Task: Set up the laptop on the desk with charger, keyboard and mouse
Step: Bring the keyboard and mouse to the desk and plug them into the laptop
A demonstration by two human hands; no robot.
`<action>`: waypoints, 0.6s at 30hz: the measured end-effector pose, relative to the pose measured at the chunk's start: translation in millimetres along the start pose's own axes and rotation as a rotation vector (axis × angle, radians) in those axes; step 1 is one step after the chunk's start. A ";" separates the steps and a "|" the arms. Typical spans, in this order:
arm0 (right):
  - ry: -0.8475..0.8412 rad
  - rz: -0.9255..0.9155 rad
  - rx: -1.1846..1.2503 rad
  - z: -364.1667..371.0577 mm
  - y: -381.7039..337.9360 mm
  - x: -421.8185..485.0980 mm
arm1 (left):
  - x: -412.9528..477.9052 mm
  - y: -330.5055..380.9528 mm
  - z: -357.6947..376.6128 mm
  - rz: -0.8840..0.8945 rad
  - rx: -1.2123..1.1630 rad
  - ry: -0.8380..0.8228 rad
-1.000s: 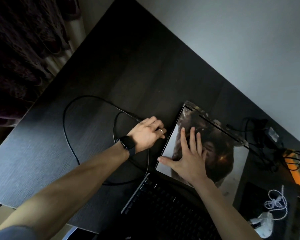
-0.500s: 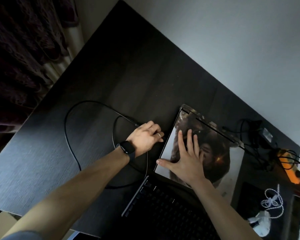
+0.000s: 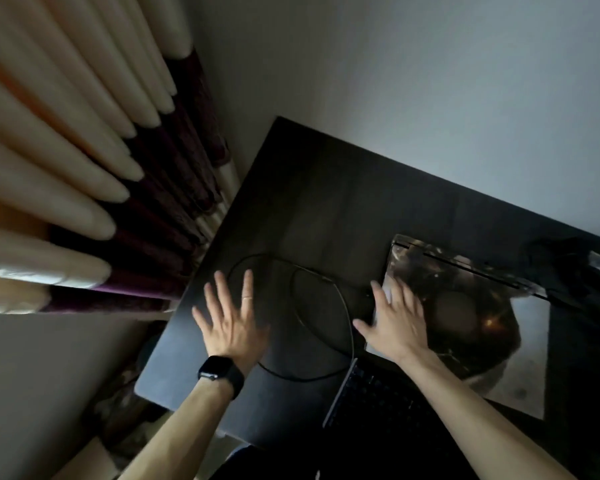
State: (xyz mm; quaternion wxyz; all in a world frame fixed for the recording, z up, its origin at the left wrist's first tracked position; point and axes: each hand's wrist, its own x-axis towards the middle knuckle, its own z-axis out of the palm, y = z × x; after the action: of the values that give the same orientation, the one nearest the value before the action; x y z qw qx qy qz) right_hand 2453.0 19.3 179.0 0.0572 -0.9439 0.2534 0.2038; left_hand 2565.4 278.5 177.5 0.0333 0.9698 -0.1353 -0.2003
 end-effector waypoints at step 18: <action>-0.091 0.136 0.277 -4.1 -48.2 59.0 | 117.8 19.5 -77.0 0.183 -0.747 0.157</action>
State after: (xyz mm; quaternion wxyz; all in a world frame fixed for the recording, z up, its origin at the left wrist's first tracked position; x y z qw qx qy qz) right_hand 2525.2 33.3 158.6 0.1844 -0.8974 0.3395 0.2129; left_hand 2695.1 228.1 205.7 0.4119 0.8872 -0.1359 -0.1573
